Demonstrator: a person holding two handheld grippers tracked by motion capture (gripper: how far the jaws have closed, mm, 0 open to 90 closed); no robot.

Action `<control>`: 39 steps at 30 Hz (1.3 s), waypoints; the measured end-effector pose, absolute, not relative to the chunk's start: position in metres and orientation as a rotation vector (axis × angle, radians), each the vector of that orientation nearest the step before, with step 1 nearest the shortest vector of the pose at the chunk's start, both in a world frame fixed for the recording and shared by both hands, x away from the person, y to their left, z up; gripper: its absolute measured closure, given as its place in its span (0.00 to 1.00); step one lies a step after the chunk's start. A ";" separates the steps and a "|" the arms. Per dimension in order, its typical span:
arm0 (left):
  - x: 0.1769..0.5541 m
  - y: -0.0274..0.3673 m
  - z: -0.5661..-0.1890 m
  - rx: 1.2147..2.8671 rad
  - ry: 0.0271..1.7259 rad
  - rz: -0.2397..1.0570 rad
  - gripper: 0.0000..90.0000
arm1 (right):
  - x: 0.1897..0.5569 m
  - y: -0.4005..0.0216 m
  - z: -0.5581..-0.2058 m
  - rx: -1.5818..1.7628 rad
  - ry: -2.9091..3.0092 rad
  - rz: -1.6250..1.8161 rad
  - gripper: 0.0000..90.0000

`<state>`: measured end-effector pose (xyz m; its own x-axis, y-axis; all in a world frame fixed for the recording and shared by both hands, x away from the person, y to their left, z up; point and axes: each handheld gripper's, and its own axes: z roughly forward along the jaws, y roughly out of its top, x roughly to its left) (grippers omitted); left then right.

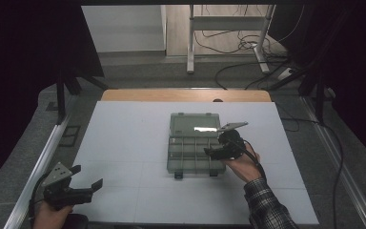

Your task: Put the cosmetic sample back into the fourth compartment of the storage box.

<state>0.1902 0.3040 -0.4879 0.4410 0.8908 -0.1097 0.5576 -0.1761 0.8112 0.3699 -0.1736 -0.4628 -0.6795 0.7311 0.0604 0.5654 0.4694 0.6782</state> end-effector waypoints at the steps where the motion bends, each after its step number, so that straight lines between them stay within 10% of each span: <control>1: 0.190 0.304 -0.488 1.859 1.229 0.503 0.02 | 0.370 -0.174 -0.463 1.116 2.480 1.010 0.28; 39: 0.190 0.304 -0.488 1.858 1.227 0.501 0.02 | 0.341 -0.185 -0.455 1.000 2.473 1.014 0.01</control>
<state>0.1902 0.3043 -0.4878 0.4427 0.8896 -0.1121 0.5573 -0.1750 0.8117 0.3406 -0.1851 -0.4546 -0.7183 0.6957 -0.0022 0.4939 0.5122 0.7026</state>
